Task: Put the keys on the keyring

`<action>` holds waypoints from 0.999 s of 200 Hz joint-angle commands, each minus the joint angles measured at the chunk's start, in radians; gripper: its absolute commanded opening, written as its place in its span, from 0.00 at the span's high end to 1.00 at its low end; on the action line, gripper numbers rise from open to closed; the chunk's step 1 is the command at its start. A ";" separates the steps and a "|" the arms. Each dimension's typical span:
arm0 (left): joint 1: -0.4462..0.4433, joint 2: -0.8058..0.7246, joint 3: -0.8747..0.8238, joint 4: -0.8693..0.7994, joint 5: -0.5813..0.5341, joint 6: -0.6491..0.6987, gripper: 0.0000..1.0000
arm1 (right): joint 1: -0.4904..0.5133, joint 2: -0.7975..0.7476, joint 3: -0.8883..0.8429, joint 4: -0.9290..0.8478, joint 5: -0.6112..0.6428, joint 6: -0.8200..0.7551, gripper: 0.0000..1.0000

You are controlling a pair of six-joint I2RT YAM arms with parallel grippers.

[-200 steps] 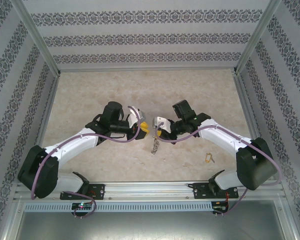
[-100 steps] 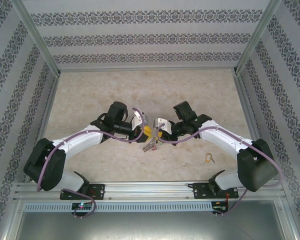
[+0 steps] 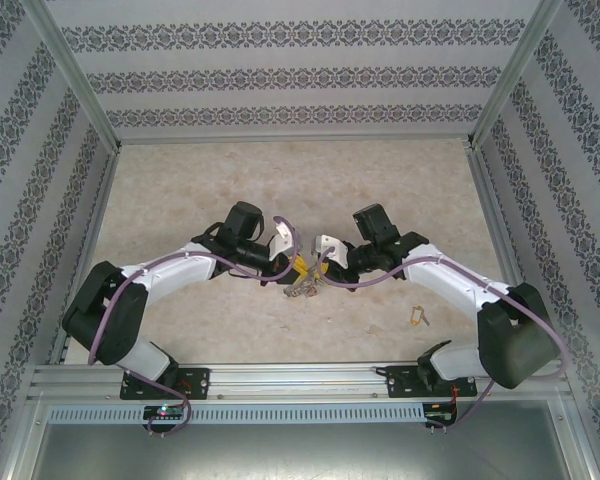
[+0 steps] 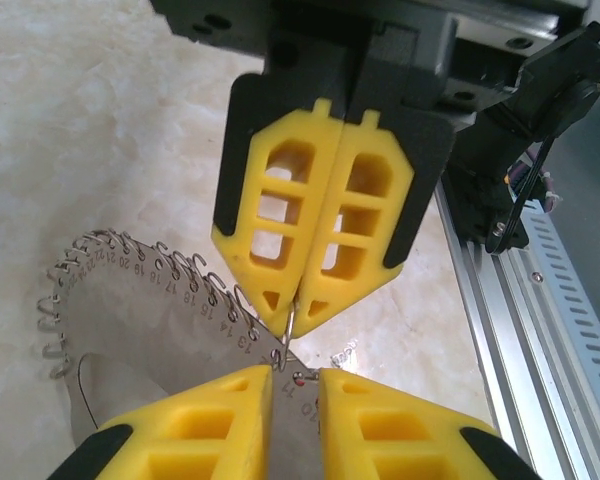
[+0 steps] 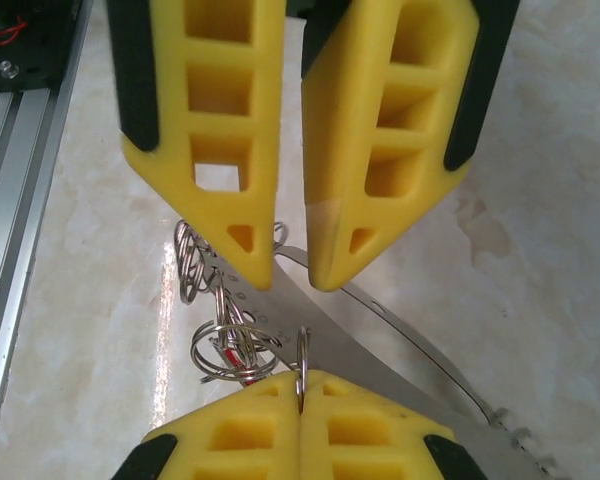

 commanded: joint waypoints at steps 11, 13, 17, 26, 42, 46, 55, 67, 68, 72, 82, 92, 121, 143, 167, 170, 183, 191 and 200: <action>-0.010 0.014 0.034 0.019 0.055 0.023 0.80 | -0.013 -0.060 -0.025 0.044 -0.042 0.017 1.00; -0.011 0.015 0.036 0.019 0.058 0.022 0.80 | -0.014 -0.061 -0.025 0.044 -0.042 0.017 1.00; -0.011 0.020 0.040 0.017 0.062 0.023 0.80 | -0.014 -0.063 -0.026 0.044 -0.042 0.017 1.00; -0.011 0.030 0.052 0.008 0.072 0.024 0.80 | -0.014 -0.068 -0.030 0.047 -0.040 0.016 1.00; -0.012 0.048 0.071 -0.001 0.084 0.026 0.80 | -0.014 -0.070 -0.033 0.050 -0.034 0.018 1.00; -0.012 0.051 0.075 -0.002 0.088 0.026 0.80 | -0.014 -0.070 -0.033 0.050 -0.034 0.020 1.00; -0.013 0.058 0.084 -0.011 0.094 0.033 0.80 | -0.014 -0.069 -0.033 0.054 -0.032 0.021 1.00; -0.016 0.063 0.095 -0.029 0.100 0.043 0.79 | -0.014 -0.069 -0.035 0.056 -0.026 0.020 1.00; -0.015 0.063 0.095 -0.031 0.101 0.045 0.80 | -0.014 -0.068 -0.035 0.056 -0.026 0.019 1.00; -0.015 0.066 0.098 -0.042 0.104 0.052 0.80 | -0.014 -0.067 -0.034 0.055 -0.024 0.019 1.00; -0.017 0.070 0.111 -0.075 0.109 0.071 0.79 | -0.014 -0.068 -0.034 0.060 -0.020 0.020 1.00; -0.017 0.078 0.124 -0.114 0.120 0.094 0.79 | -0.016 -0.069 -0.036 0.063 -0.018 0.021 1.00; -0.025 0.099 0.143 -0.161 0.122 0.121 0.79 | -0.016 -0.070 -0.041 0.074 -0.017 0.023 1.00; -0.030 0.108 0.152 -0.167 0.127 0.123 0.79 | -0.016 -0.072 -0.043 0.082 -0.014 0.027 1.00; -0.033 0.120 0.158 -0.167 0.106 0.122 0.80 | -0.016 -0.078 -0.049 0.088 -0.017 0.029 1.00; -0.034 0.121 0.158 -0.167 0.103 0.122 0.81 | -0.016 -0.078 -0.049 0.089 -0.018 0.029 1.00; -0.035 0.124 0.161 -0.165 0.093 0.123 0.84 | -0.016 -0.079 -0.051 0.091 -0.020 0.032 1.00; -0.035 0.127 0.166 -0.166 0.090 0.121 0.85 | -0.016 -0.079 -0.050 0.089 -0.023 0.031 1.00; -0.036 0.131 0.172 -0.174 0.087 0.123 0.85 | -0.016 -0.080 -0.050 0.093 -0.023 0.034 1.00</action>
